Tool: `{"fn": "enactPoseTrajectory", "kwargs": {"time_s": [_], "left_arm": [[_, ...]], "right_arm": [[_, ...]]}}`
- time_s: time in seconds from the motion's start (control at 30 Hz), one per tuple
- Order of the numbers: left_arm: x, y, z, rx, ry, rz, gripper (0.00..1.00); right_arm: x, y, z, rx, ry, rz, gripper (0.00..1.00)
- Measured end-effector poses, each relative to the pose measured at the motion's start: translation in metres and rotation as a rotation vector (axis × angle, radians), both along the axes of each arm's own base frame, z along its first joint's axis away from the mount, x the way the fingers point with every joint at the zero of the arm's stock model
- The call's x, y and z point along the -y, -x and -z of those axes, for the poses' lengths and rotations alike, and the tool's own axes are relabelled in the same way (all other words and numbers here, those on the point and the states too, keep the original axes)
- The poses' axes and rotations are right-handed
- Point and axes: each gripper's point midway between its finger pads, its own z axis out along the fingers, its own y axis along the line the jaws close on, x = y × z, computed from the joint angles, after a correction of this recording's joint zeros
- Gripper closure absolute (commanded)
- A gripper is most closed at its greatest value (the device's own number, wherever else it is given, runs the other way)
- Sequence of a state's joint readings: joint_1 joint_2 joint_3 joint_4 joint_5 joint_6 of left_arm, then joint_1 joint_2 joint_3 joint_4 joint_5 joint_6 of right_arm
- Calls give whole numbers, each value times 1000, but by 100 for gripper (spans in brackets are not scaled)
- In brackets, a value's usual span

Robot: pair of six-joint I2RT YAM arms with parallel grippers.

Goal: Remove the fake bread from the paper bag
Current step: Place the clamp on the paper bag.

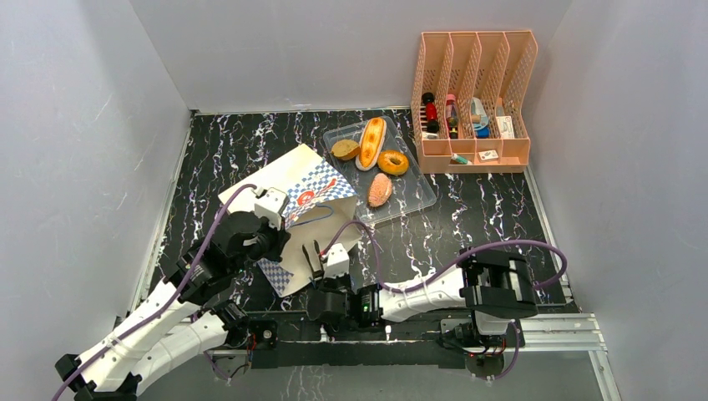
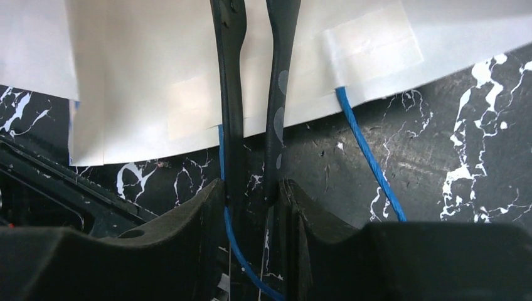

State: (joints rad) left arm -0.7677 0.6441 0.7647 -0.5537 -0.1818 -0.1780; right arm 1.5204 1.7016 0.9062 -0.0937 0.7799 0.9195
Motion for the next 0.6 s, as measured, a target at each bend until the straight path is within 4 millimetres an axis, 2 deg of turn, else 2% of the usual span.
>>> {"fn": "enactPoseTrajectory", "kwargs": {"time_s": [0.1, 0.23, 0.33, 0.47, 0.6], "left_arm": [[1, 1, 0, -3, 1, 4, 100], [2, 1, 1, -9, 3, 10, 100], [3, 1, 2, -13, 6, 10, 100], [5, 2, 5, -24, 11, 14, 100], [6, 3, 8, -36, 10, 19, 100]], "right_arm": [[-5, -2, -5, 23, 14, -2, 66], [-18, -14, -23, 71, 13, 14, 65], [-20, -24, -33, 100, 14, 28, 65], [-14, -43, -34, 127, 37, 58, 65], [-10, -61, -26, 145, 73, 78, 65]]}}
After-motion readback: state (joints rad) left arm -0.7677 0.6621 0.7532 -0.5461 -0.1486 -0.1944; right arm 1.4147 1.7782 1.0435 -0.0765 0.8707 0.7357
